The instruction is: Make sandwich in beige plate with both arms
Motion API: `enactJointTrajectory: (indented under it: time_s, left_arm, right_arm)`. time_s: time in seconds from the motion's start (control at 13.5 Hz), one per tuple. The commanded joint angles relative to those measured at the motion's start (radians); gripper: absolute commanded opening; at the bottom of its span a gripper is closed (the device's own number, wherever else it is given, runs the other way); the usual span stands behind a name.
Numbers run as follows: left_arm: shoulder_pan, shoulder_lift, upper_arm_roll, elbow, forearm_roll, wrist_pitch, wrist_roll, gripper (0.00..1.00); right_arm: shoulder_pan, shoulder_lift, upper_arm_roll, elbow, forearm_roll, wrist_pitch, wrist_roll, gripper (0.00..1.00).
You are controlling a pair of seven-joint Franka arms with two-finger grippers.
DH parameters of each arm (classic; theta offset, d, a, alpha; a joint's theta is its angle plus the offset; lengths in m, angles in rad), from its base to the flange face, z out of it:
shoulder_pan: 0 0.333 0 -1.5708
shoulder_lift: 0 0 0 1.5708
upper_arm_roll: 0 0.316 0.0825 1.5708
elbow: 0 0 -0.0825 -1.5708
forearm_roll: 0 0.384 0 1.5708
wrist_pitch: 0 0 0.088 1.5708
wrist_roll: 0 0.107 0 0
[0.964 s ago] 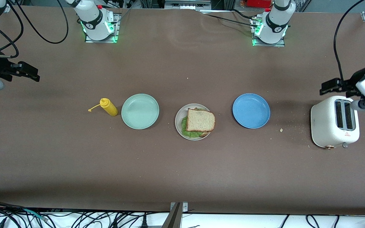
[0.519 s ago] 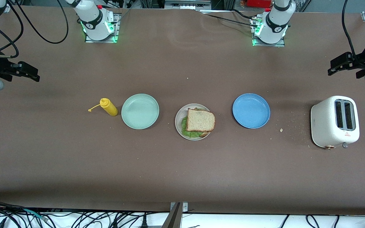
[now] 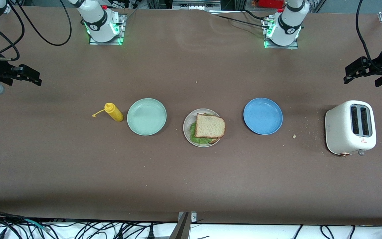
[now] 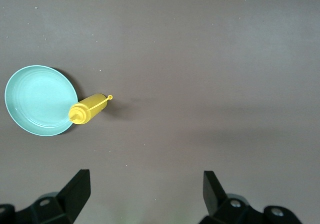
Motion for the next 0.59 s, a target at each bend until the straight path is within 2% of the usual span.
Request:
enactJointTrajectory:
  time_s: [0.0, 0.52]
  left_arm:
    - [0.001, -0.034, -0.011, -0.038, 0.027, 0.007, -0.013, 1.00]
    - [0.009, -0.019, -0.012, -0.046, 0.020, -0.030, -0.016, 1.00]
  right_arm:
    - [-0.005, -0.007, 0.002, -0.005, 0.020, 0.005, -0.007, 1.00]
    - [-0.005, -0.007, 0.002, -0.004, 0.019, 0.005, -0.008, 1.00]
